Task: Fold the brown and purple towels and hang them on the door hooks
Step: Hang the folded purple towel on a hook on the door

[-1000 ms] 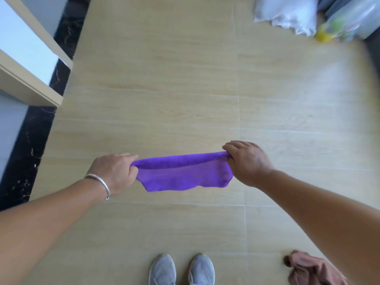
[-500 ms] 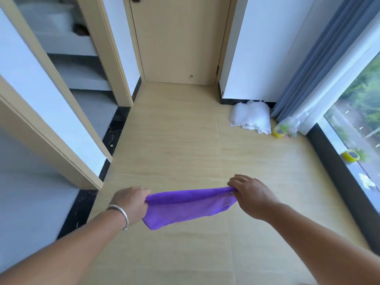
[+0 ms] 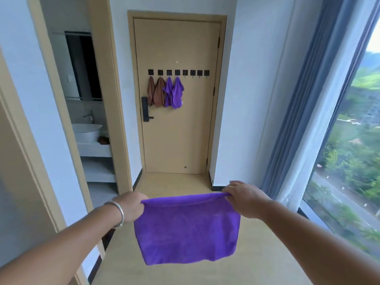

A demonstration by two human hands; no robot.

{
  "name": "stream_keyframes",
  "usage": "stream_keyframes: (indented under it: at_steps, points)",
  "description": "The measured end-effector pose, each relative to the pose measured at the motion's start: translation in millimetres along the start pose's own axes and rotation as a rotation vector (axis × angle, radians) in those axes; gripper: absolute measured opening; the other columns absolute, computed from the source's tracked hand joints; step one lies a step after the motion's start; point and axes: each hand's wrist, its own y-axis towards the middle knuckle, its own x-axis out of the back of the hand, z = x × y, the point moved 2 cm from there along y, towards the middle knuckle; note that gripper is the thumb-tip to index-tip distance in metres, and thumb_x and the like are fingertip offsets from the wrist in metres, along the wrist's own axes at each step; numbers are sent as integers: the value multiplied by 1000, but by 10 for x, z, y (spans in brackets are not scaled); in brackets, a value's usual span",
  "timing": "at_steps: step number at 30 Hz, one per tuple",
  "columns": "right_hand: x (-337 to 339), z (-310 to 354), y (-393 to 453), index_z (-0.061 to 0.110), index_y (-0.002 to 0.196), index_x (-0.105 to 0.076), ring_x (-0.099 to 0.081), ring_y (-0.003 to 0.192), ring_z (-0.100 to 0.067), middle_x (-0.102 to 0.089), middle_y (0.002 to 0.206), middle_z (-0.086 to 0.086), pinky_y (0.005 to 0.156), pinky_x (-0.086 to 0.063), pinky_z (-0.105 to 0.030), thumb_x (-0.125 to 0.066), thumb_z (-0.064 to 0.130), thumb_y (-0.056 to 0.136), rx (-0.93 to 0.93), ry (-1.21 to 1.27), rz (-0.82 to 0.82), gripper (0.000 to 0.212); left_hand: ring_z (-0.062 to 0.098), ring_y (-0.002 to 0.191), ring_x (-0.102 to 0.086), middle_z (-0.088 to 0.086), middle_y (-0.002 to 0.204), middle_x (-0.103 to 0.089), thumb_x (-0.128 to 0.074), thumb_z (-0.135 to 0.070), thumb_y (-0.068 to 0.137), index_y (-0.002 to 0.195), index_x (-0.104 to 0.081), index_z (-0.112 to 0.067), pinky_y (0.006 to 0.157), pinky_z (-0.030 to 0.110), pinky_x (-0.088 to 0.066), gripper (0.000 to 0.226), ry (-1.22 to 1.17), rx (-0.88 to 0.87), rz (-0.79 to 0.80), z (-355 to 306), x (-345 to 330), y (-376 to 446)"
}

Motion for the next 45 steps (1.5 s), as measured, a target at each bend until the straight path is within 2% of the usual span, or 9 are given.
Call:
stream_keyframes:
  at_steps: [2, 4, 6, 9, 11, 16, 24, 33, 45]
  points:
    - [264, -5, 21, 26, 114, -63, -35, 136, -12, -60, 124, 9, 108, -34, -31, -34, 34, 101, -12, -13, -8, 33, 24, 108, -60, 4, 112, -66, -33, -10, 89, 108, -62, -25, 76, 28, -44, 37, -119, -10, 98, -80, 296, -32]
    - [471, -14, 26, 25, 108, -64, -29, 140, -13, -60, 125, 8, 112, -30, -34, -34, 33, 100, -25, -31, 0, 32, 23, 126, -48, 6, 144, -46, -33, -12, 91, 144, -37, -27, 92, 30, -42, 55, -89, 13, 156, -137, 565, -68]
    - [645, -47, 30, 27, 94, -62, -31, 140, -14, -62, 116, 10, 112, -31, -36, -36, 33, 98, -44, -41, -6, 28, 20, 127, -46, 1, 154, -34, -36, -18, 92, 152, -19, -35, 102, 31, -40, 64, -86, 37, 201, -175, 781, -87]
    - [903, -95, 8, 26, 81, -57, -33, 139, -14, -55, 94, 18, 112, -31, -37, -37, 32, 96, -65, -29, -21, 27, 17, 80, -52, 4, 123, -59, -37, -22, 90, 117, -54, -33, 72, 30, -44, 33, -72, -30, 240, -283, 1088, -167]
    - [1091, -92, -37, 28, 75, -57, -32, 139, -14, -50, 86, 22, 113, -29, -36, -36, 31, 97, -68, -21, -46, 30, 15, 67, -43, 1, 91, -58, -35, -21, 95, 99, -56, -23, 61, 25, -36, 21, -42, -85, 209, -394, 1280, -283]
    - [1528, -47, -135, 24, 108, -66, -33, 137, -16, -62, 118, 9, 112, -29, -35, -30, 29, 102, -74, -18, -124, 37, 18, 74, -45, 2, 84, -54, -30, -20, 95, 84, -52, -18, 69, 31, -37, 24, 25, -123, 22, -568, 1612, -421]
    - [1824, -32, -95, 23, 116, -63, -37, 133, -16, -59, 127, 7, 110, -31, -37, -29, 31, 100, -162, -132, -380, 39, 20, 60, -43, 2, 65, -46, -34, -20, 90, 65, -42, -17, 54, 29, -30, 27, -10, 44, -420, -803, 2005, -461]
    - [2077, -130, 41, 24, 126, -58, -28, 140, -19, -53, 137, 5, 114, -25, -40, -30, 32, 102, -161, -198, -449, 38, 17, 118, -39, -1, 104, -51, -33, -7, 87, 86, -48, -17, 94, 41, -30, 18, 322, 28, -474, -930, 2147, -370]
    - [2018, -397, 959, 31, 139, -46, -11, 147, -18, -34, 152, 5, 119, -12, -43, -31, 31, 103, -101, -331, -431, 38, 14, 118, -40, -6, 97, -51, -30, -12, 82, 82, -50, -21, 104, 49, -25, 22, 303, -52, -384, -593, 2335, 752]
